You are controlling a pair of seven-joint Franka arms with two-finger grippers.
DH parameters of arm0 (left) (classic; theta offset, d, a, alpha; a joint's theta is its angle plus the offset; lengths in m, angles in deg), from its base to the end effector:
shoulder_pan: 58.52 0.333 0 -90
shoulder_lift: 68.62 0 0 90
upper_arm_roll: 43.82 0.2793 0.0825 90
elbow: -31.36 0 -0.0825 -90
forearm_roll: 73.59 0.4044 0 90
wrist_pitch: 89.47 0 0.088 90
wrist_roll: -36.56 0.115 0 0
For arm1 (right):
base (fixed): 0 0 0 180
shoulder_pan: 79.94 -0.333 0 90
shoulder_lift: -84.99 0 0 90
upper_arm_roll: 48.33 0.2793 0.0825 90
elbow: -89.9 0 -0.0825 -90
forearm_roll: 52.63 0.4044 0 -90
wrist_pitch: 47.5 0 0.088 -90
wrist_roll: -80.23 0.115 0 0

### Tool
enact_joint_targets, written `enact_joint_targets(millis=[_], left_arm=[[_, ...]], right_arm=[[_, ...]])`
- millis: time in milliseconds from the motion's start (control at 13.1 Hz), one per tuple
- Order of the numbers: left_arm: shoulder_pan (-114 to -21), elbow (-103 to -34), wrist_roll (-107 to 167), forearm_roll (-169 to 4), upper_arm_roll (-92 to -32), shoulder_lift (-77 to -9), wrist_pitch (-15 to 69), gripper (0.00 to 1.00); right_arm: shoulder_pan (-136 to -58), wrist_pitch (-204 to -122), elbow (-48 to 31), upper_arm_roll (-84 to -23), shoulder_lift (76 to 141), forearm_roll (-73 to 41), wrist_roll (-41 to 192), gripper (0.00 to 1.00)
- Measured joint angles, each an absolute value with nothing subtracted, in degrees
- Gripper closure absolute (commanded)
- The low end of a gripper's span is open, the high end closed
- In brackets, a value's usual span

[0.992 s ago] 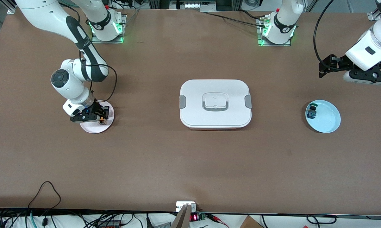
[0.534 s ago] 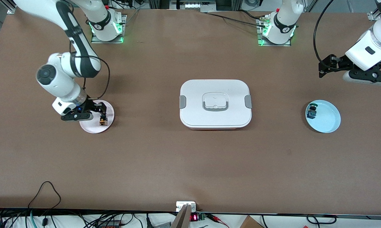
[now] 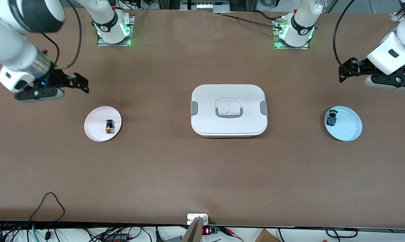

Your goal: Transfer orange switch to right arm and place

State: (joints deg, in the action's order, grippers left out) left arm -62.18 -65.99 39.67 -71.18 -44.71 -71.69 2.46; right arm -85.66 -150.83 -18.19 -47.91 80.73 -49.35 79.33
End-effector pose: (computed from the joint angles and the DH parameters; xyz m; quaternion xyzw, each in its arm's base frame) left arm 0.5587 -0.0399 0.5500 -0.9973 0.0679 0.0202 0.0217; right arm 0.5572 0.0653 0.4855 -0.9981 -0.0547 0.0056 0.0273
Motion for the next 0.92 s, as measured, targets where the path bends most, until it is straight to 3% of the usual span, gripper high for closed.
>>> enact_joint_targets(millis=[305,915], left_arm=[[-62.18,-65.99,39.67,-71.18,-44.71,-71.69,2.46,0.0],[-62.18,-65.99,39.67,-71.18,-44.71,-71.69,2.46,0.0]], right_arm=[[-85.66,-144.91,-13.02,-48.12,81.35,-49.64,79.1,0.0],[-85.36,-144.66,-10.17,-48.68,82.97,-49.64,77.75,0.0]])
